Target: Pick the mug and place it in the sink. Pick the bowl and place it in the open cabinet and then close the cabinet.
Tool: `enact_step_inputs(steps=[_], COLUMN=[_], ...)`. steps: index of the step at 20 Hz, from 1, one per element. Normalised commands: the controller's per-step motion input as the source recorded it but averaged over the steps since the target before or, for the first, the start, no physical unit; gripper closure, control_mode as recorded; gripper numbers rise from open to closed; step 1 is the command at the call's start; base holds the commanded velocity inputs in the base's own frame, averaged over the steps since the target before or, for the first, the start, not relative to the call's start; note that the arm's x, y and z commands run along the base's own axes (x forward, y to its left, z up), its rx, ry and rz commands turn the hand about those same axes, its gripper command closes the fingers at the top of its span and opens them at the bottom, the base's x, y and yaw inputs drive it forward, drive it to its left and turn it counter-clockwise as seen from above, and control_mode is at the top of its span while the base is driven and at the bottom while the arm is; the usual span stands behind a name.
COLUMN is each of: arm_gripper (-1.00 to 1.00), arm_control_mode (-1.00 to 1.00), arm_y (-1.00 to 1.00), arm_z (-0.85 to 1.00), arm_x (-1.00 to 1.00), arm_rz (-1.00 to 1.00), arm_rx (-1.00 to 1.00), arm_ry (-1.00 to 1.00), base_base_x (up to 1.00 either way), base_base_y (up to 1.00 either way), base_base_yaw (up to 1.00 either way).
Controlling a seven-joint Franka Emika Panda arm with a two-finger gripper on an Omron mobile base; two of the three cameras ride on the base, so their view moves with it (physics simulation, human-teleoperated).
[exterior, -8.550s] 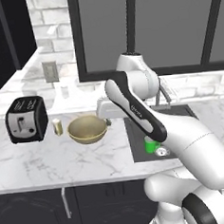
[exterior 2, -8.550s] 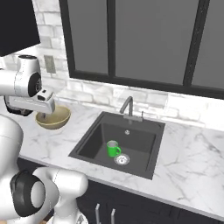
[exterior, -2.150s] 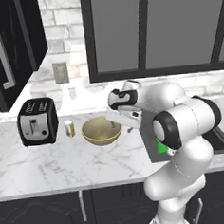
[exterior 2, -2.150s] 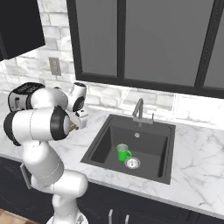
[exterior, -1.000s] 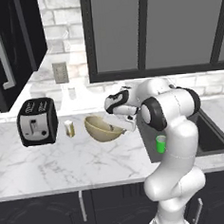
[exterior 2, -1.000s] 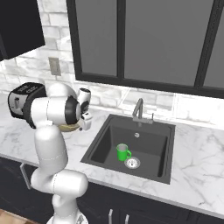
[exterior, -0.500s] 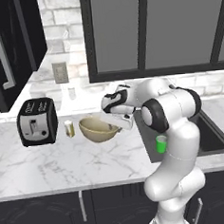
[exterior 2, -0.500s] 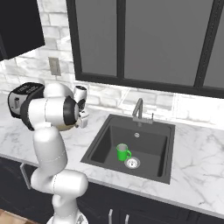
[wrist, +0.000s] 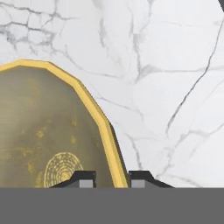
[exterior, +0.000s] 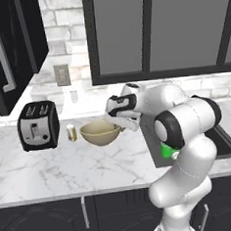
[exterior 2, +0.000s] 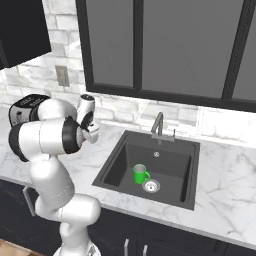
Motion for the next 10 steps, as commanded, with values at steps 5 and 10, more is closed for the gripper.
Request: enact_step_inputs(steps=[5,10], arm_gripper=[1.0,1.0], arm_control_mode=[-1.0,-1.0], arm_y=[-0.54,-0.6], arm_z=[0.64,0.61], arm_x=[-0.58,-0.79], arm_rz=[0.0,0.0], arm_rx=[0.0,0.0], arm_ry=[-0.31,-0.3], base_base_x=[0.0,0.0], base_base_y=[0.0,0.0], base_base_yaw=[0.0,0.0])
